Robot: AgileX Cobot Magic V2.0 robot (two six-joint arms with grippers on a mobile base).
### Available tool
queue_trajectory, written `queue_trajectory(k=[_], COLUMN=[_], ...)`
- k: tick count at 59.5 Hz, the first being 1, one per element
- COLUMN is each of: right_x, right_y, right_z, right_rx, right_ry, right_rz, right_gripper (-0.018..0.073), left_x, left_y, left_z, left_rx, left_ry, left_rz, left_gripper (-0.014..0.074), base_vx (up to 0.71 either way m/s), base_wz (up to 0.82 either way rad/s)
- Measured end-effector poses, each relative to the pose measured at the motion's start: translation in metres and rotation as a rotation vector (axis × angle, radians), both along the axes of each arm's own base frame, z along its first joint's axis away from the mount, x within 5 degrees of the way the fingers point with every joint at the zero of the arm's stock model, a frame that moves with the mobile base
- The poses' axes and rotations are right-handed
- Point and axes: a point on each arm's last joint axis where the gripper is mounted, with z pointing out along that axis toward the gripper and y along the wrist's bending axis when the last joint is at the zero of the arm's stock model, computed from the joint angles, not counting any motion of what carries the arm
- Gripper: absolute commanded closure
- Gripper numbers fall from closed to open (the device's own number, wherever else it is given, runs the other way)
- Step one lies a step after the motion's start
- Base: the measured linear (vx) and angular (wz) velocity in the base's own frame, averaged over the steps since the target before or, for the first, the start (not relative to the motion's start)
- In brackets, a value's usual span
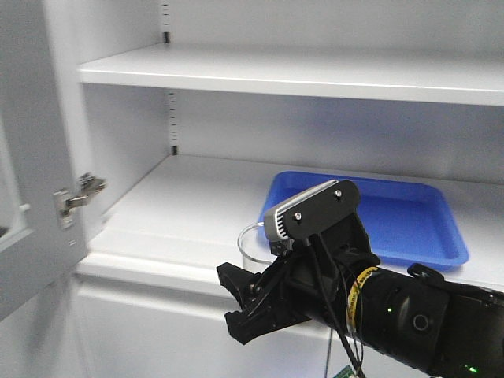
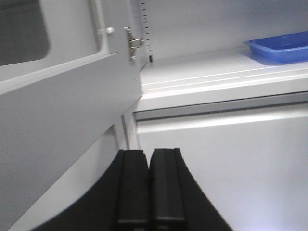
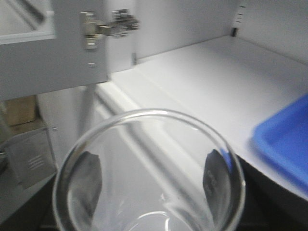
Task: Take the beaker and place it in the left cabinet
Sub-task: 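Lower the beaker with the right gripper onto the blue tray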
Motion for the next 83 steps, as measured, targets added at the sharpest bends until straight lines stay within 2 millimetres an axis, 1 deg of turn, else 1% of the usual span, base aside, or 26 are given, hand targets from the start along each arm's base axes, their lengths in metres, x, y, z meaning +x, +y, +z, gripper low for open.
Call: queue_trajectory(k=[43, 72, 83], right_x=[0.0, 0.0, 0.0041], right_y=[0.0, 0.0, 0.0034], right_z=[0.0, 0.0, -0.0081], right_rx=[0.0, 0.0, -0.015], right_ry=[0.0, 0.0, 0.019], right_rz=[0.0, 0.0, 0.001], right_gripper=[0.0561, 0.0561, 0.0561], left_x=[0.0, 0.0, 0.0], left_y=[0.0, 0.0, 0.0], left_z=[0.0, 0.0, 0.0], left_rx=[0.0, 0.0, 0.0], left_ry=[0.0, 0.0, 0.0], left_rz=[0.0, 0.0, 0.0], left_gripper=[0.0595, 0.0595, 0.0595], base_vx=[0.22, 0.09, 0.0], base_wz=[-0.29, -0.12, 0.0])
